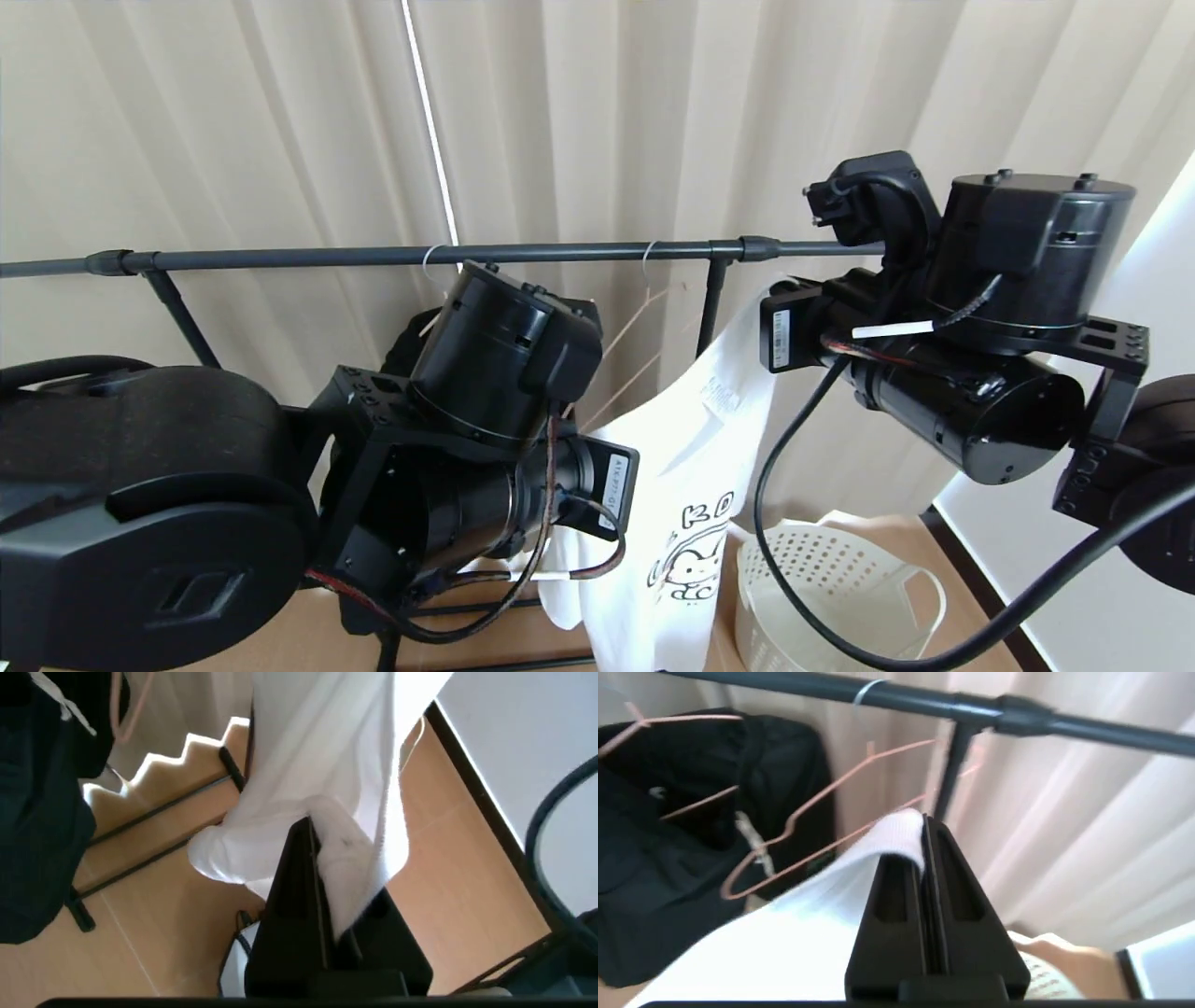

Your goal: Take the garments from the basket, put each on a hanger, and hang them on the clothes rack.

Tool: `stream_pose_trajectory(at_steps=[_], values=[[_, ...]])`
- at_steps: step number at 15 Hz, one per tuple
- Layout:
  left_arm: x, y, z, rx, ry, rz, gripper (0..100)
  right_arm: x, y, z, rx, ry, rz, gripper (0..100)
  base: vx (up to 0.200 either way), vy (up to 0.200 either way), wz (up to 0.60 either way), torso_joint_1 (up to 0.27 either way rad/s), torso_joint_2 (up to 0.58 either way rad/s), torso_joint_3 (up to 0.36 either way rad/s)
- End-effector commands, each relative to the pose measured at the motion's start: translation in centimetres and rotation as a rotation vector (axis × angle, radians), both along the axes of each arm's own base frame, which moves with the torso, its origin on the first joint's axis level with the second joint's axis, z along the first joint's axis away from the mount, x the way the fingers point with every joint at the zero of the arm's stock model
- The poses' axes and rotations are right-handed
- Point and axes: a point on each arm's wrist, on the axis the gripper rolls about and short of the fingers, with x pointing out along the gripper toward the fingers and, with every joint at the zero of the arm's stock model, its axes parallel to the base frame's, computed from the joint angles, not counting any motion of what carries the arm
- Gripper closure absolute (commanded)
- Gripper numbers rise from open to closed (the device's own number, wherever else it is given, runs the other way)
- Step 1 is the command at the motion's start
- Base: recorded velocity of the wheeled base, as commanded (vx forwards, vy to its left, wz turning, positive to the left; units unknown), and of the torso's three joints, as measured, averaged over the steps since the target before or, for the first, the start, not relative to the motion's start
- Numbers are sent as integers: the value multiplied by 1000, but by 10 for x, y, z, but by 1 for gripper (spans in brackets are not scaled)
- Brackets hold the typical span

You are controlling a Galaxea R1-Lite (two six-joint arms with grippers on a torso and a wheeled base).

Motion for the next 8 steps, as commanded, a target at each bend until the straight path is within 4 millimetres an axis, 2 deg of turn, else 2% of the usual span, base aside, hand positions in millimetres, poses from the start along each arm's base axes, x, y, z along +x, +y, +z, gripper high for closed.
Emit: stream_pose_trajectory(at_steps=[1,3,8], values=[[4,1,2,16,-22,16,100,-7,-11,11,7,-27,-19,100,0,0,0,0,0,0],[11,-7,2,90,-81,-15,100,-11,-19,10,-70,-35,-71,100,0,0,0,0,0,0],[31,-31,0,81,-91,-11,100,-19,-28,19,-114,-59,-103,100,0,0,0,0,0,0]])
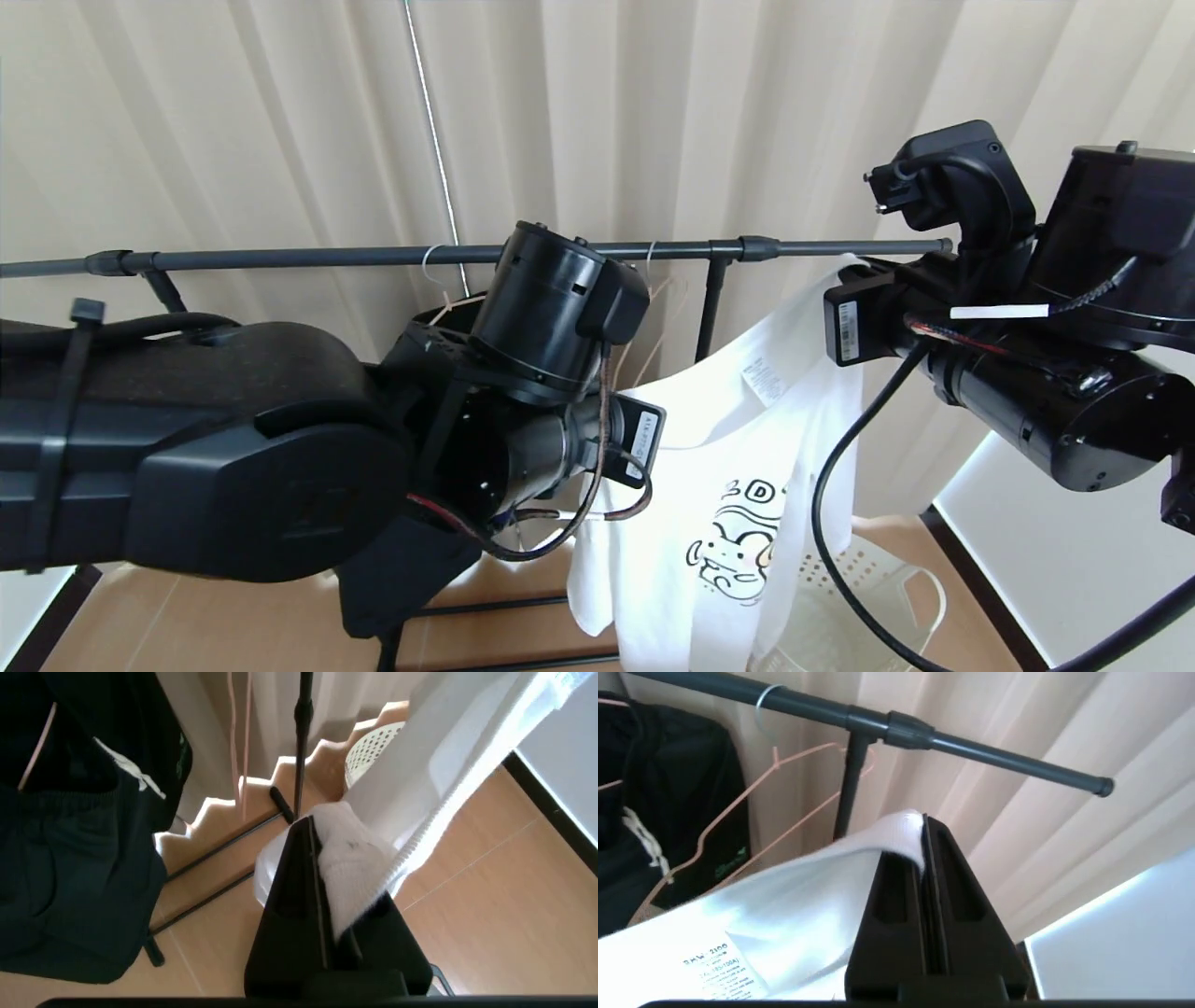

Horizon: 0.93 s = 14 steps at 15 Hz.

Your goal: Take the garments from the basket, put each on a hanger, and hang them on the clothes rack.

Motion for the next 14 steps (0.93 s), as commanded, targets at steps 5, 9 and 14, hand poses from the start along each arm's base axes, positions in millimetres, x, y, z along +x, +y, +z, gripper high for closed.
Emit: stream_pose_trajectory(at_steps=[5,9,14], values=[[13,-15,-16,13,24,5,100,6,-12,3,-7,-11,-45,100,0,0,0,0,0,0],[11,-13,-15,9,28,10,0,6,-12,3,-10,-10,-46,100,0,0,0,0,0,0],[10,-11,-15,-7,39,27,0,11,-19,4,-9,-14,-75,100,0,0,0,0,0,0]])
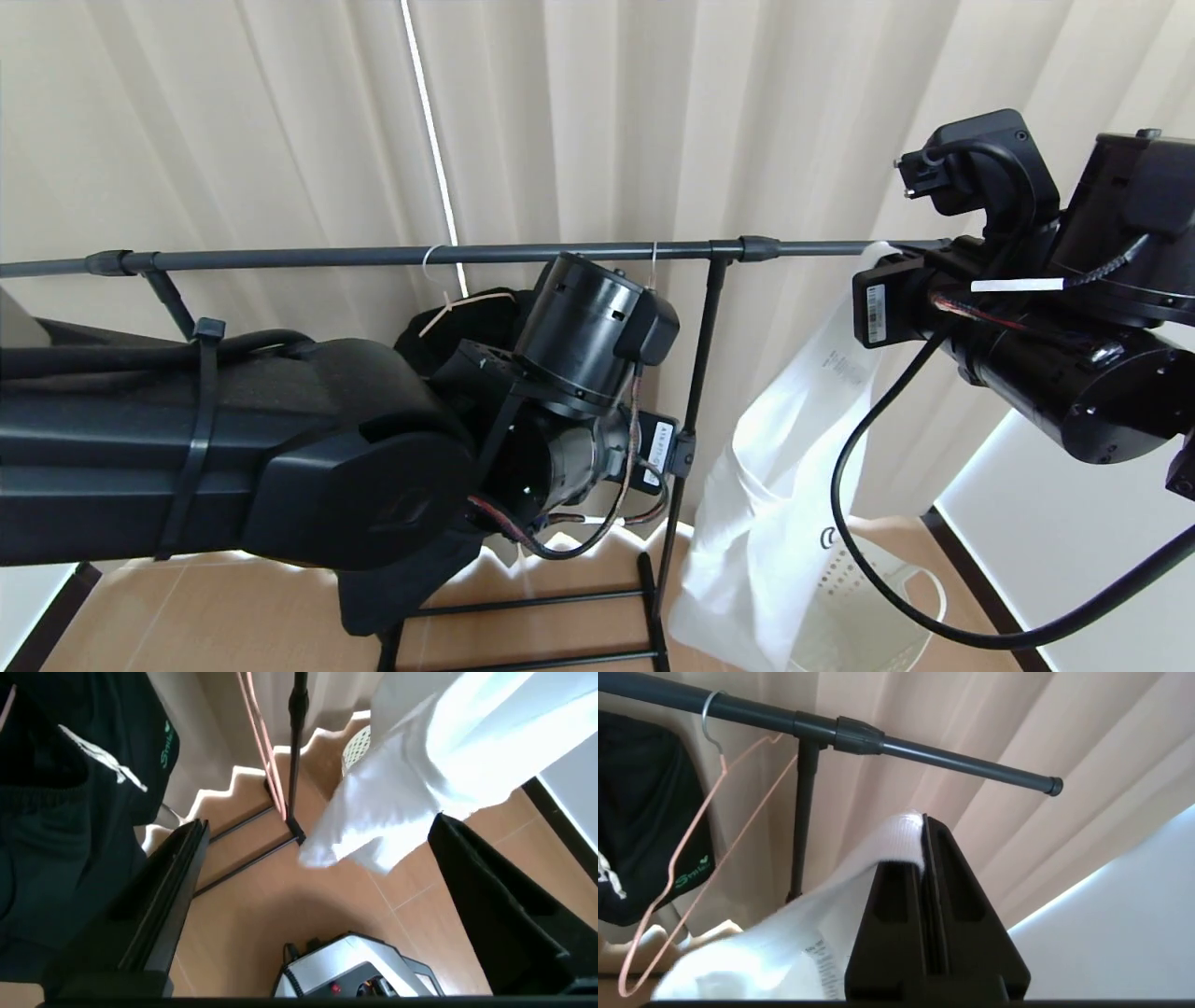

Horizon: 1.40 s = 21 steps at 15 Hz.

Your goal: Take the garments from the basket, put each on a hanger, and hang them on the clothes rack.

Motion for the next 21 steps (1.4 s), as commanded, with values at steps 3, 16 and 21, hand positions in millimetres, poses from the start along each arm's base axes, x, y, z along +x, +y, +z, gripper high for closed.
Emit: stream_pose_trajectory(at_steps=[3,16,21], values=[[12,-1,-4,13,-16,50,0,1,0,0,0,-1,-3,100,0,0,0,0,0,0],[132,-44,-34,-58,-125,218,0,6,-2,-5,-25,11,-17,100,0,0,0,0,0,0],[149,-50,-40,-81,-148,227,0,7,-2,-5,-27,13,-16,100,0,0,0,0,0,0]])
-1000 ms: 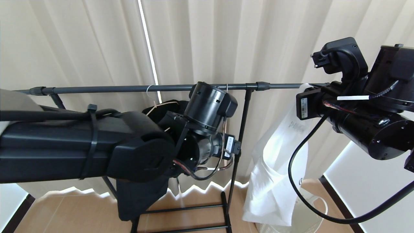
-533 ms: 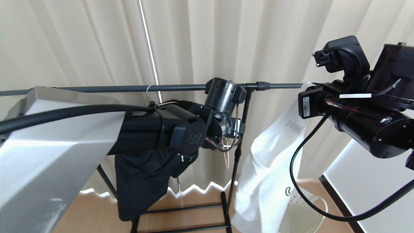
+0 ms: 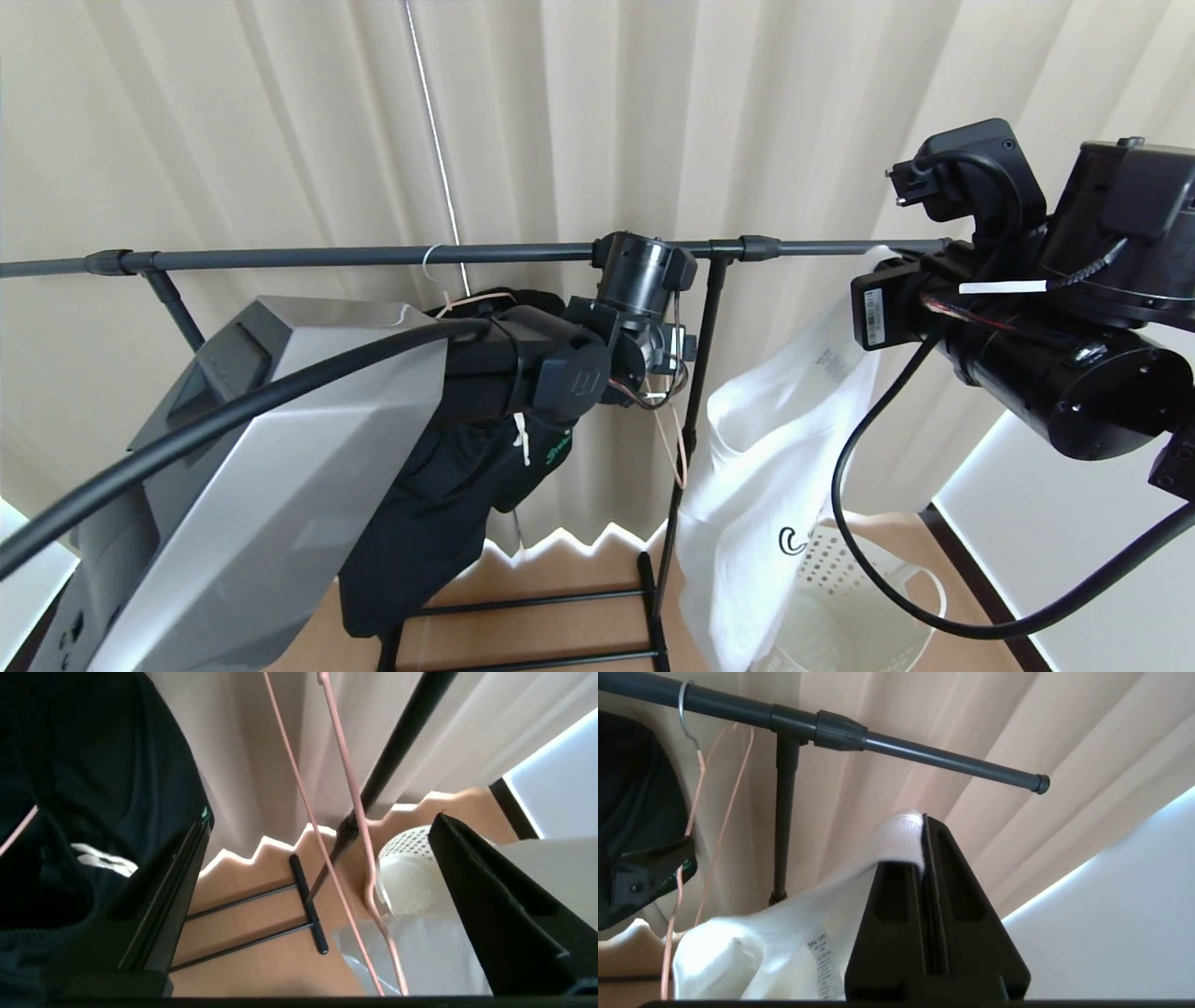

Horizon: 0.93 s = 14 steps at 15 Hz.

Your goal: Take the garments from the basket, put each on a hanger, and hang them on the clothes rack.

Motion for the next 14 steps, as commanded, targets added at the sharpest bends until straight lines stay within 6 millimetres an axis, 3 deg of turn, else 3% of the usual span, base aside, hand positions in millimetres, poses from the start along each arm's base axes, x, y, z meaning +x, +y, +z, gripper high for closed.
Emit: stream_pose_trajectory(at_steps=[1,6,14], values=[[9,-3,-17,17,17,7,0,1,1,-2,-3,4,1,100,0,0,0,0,0,0],[21,-2,-44,82,35,-4,0,1,1,-2,-4,6,1,100,0,0,0,0,0,0],[27,7,-41,97,18,63,0,1,1,-3,-6,9,2,100,0,0,0,0,0,0]])
